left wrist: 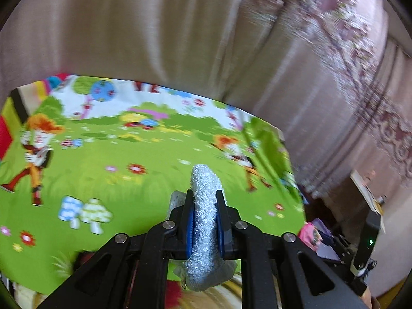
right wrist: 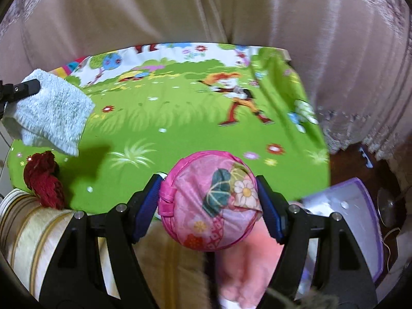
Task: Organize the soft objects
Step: 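Carry the white towel and pink pouch over the box and open both grippers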
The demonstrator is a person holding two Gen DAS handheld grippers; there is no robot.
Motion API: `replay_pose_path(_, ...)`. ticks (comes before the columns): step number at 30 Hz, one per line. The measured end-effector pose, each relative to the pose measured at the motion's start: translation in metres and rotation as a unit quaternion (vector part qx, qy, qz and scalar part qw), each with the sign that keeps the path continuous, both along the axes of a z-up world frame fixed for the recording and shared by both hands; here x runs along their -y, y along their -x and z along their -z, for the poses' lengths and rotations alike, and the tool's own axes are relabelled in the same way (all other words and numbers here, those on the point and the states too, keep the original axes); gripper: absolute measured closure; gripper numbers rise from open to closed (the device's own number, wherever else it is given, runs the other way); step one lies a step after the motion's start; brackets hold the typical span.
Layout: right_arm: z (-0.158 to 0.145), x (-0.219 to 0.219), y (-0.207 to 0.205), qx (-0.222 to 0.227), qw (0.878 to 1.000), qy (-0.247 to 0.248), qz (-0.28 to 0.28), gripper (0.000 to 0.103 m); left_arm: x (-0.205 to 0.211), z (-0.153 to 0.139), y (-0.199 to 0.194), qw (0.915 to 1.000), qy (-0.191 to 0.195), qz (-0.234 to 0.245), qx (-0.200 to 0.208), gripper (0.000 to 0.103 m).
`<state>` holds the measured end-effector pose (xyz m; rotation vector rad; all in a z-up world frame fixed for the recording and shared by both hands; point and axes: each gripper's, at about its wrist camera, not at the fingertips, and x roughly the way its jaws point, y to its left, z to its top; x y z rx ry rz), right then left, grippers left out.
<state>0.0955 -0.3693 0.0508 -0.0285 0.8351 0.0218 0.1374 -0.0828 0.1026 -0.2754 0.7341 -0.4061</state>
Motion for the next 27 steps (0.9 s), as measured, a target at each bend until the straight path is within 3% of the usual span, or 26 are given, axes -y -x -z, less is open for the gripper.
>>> replay_pose_path(6, -0.009, 0.057, 0.028, 0.003, 0.998, 0.002, 0.055, 0.028, 0.067, -0.006, 0.024, 0.9966, 0.010, 0.082, -0.006, 0.089)
replay_pose_path(12, -0.012, 0.106, 0.058, 0.008, 0.995, 0.005, 0.102, 0.028, 0.133, -0.003, 0.051, 0.9866, 0.013, 0.161, -0.023, 0.089)
replay_pose_path(20, -0.007, 0.153, 0.094, 0.010, 0.989, -0.005, 0.144, 0.028, 0.212, 0.007, 0.100, 0.9646, -0.011, 0.259, -0.051, 0.089)
replay_pose_path(27, -0.003, 0.182, 0.125, 0.015, 0.986, -0.010, 0.168, 0.028, 0.260, 0.029, 0.128, 0.9468, -0.024, 0.307, -0.095, 0.088)
